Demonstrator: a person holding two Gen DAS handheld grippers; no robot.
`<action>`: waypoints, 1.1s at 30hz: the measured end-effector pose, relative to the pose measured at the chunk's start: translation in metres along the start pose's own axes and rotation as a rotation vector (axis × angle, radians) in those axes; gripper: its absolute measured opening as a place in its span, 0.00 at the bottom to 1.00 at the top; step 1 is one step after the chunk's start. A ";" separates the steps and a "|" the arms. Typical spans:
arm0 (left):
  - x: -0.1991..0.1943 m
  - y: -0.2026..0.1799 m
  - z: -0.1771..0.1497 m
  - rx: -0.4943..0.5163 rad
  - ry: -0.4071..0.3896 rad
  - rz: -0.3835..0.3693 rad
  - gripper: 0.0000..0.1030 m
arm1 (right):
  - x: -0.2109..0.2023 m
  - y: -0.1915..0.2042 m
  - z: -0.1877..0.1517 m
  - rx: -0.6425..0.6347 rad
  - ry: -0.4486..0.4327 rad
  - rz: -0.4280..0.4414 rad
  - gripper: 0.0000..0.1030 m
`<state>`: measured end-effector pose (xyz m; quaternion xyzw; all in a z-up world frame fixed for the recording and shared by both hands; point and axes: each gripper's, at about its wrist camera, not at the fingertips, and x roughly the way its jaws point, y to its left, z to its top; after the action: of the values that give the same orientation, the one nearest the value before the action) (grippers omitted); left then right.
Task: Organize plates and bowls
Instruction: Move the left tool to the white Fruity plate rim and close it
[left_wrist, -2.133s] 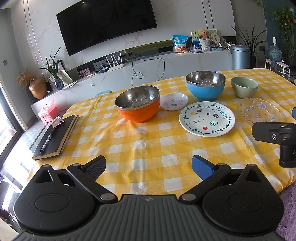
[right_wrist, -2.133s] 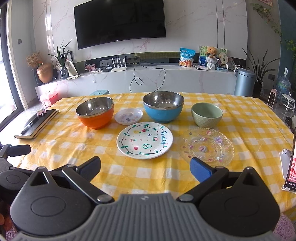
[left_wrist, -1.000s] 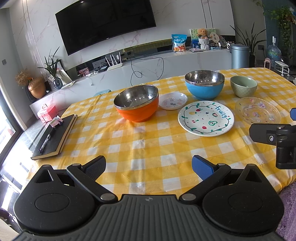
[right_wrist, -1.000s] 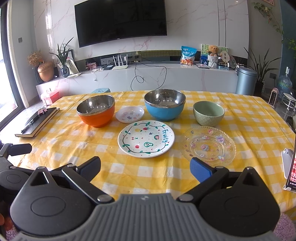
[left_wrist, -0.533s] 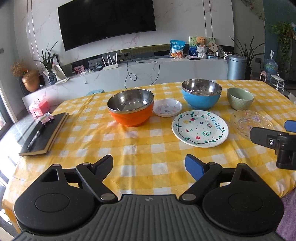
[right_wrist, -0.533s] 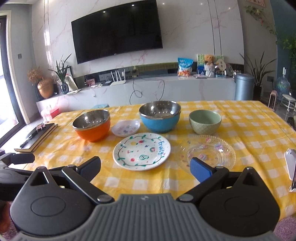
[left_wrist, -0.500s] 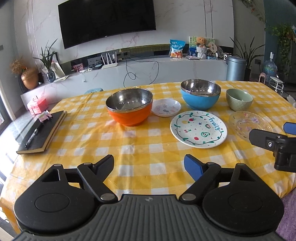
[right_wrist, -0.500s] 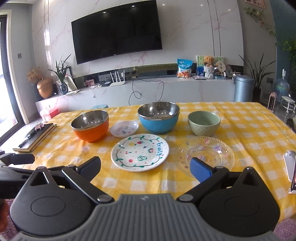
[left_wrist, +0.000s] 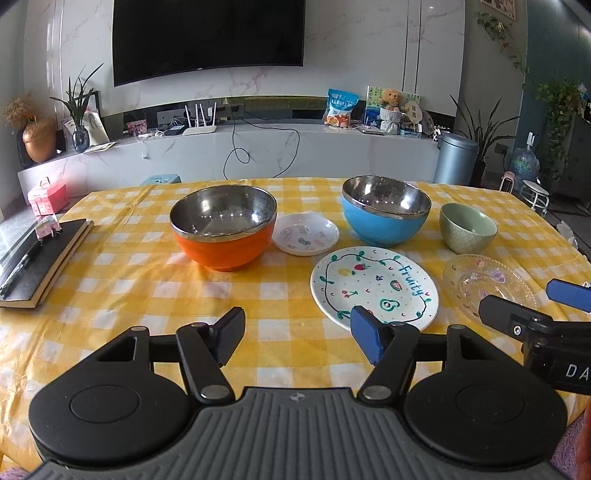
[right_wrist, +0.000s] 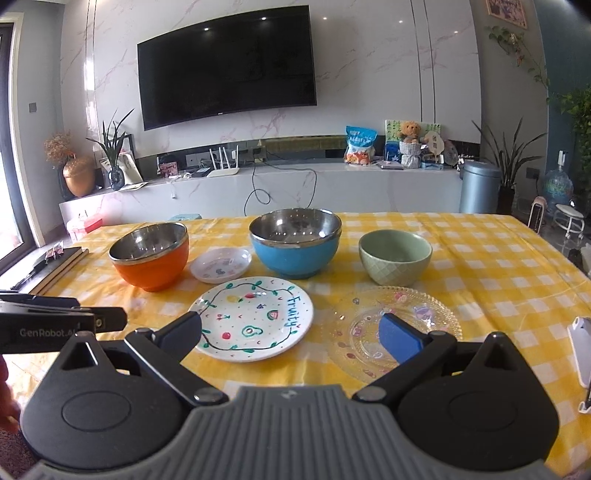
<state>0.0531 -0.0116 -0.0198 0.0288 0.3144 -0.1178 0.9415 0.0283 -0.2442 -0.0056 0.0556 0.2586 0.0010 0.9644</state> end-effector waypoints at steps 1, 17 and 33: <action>0.002 -0.001 0.000 0.002 -0.011 0.004 0.74 | 0.003 -0.001 0.000 0.001 0.002 -0.002 0.97; 0.062 -0.006 0.017 -0.031 0.054 -0.065 0.74 | 0.065 -0.026 0.003 0.118 0.083 0.006 0.55; 0.107 0.006 0.020 -0.093 0.093 -0.102 0.58 | 0.121 -0.015 -0.002 0.181 0.172 0.003 0.29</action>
<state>0.1488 -0.0300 -0.0677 -0.0253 0.3639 -0.1493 0.9191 0.1322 -0.2555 -0.0693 0.1426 0.3394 -0.0160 0.9296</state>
